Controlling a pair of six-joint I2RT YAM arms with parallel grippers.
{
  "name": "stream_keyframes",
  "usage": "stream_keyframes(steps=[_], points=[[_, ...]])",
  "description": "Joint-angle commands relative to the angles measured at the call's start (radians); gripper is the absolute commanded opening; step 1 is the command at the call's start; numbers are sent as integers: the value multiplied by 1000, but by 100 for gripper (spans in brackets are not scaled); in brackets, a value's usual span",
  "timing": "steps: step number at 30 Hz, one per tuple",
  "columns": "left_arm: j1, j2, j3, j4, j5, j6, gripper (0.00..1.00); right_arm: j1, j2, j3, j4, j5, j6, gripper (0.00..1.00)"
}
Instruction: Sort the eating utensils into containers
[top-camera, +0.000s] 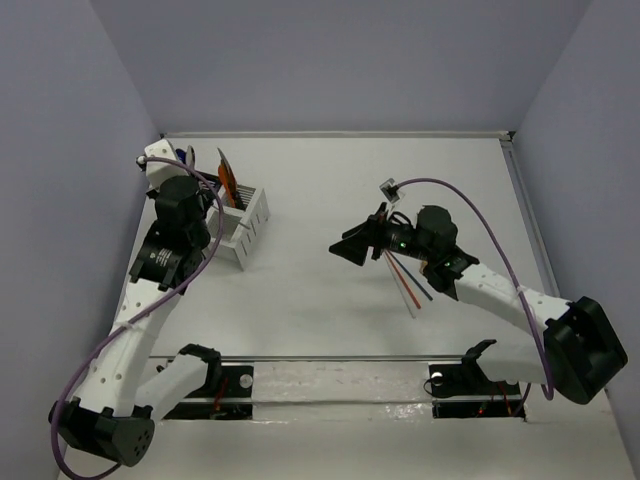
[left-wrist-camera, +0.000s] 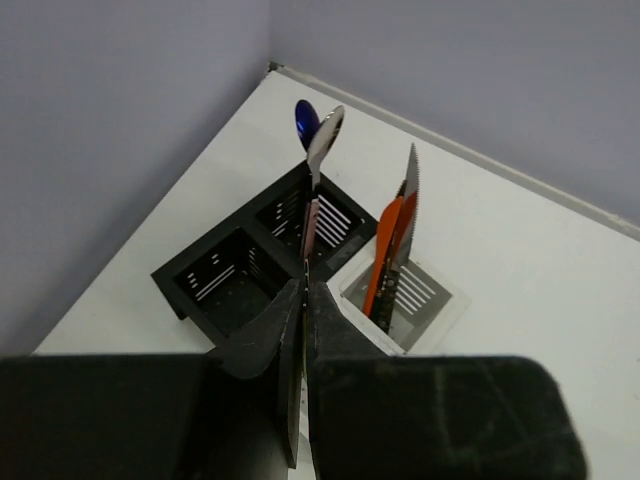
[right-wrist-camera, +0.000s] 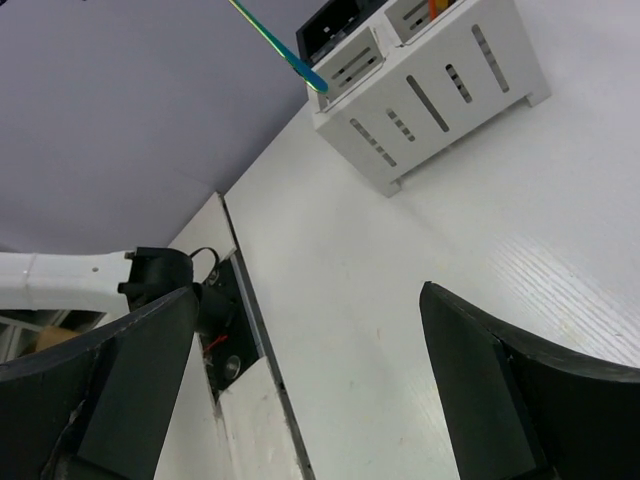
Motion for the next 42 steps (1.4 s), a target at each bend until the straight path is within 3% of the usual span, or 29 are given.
stream_keyframes(steps=[1,18,22,27,42], points=[[28,26,35,1,-98,61,0,-10,-1,6,10,32,-26,97],[48,119,-13,197,-205,139,0,-19,51,10,18,20,-15,93],[48,135,-13,256,-386,225,0,-19,60,13,24,14,-14,93],[57,170,8,311,-469,299,0,-19,82,15,35,-4,-6,92],[201,268,36,382,-440,302,0,-19,94,16,45,-21,-3,92]])
